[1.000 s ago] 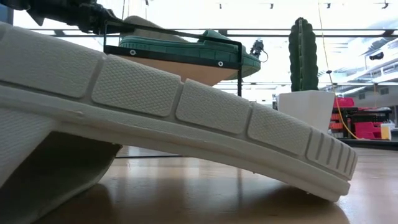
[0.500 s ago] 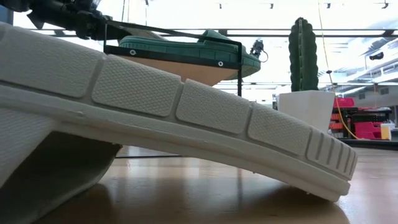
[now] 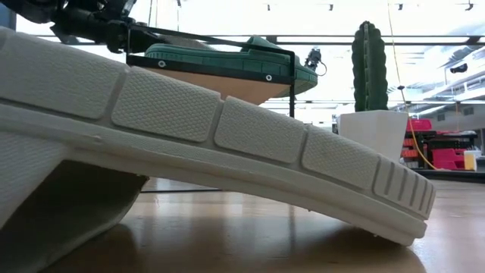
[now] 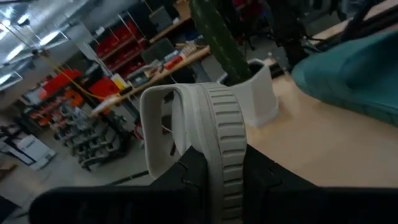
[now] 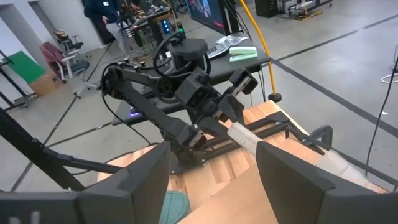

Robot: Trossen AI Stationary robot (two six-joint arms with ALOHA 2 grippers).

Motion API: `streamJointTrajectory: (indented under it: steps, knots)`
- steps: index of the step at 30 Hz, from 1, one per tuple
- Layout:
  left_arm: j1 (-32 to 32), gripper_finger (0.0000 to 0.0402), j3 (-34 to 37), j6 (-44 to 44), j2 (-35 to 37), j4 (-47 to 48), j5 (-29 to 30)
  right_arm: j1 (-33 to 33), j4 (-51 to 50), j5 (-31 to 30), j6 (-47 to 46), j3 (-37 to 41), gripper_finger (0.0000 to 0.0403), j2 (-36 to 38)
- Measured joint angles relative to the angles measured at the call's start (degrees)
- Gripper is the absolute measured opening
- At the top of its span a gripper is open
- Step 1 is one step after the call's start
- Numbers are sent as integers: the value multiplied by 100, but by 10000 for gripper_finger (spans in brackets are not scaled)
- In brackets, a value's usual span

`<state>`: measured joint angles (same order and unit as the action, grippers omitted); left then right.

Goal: Pick and place slides into the shelf
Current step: Put the top white slipper on the shelf

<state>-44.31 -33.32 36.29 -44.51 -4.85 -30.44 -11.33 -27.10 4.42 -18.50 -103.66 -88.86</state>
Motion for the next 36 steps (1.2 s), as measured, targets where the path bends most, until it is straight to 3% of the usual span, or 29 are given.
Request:
streamJointTrajectory:
  steps: [15,23,36]
  knots:
    - [-124,56,0,2,-220,243,-2,0,-12,-56,7,0,244,2]
    - [-444,56,0,-136,177,303,16,0,-67,-60,11,0,244,2]
    - [-540,56,-3,-90,754,1572,-12,0,-70,-61,48,0,244,2]
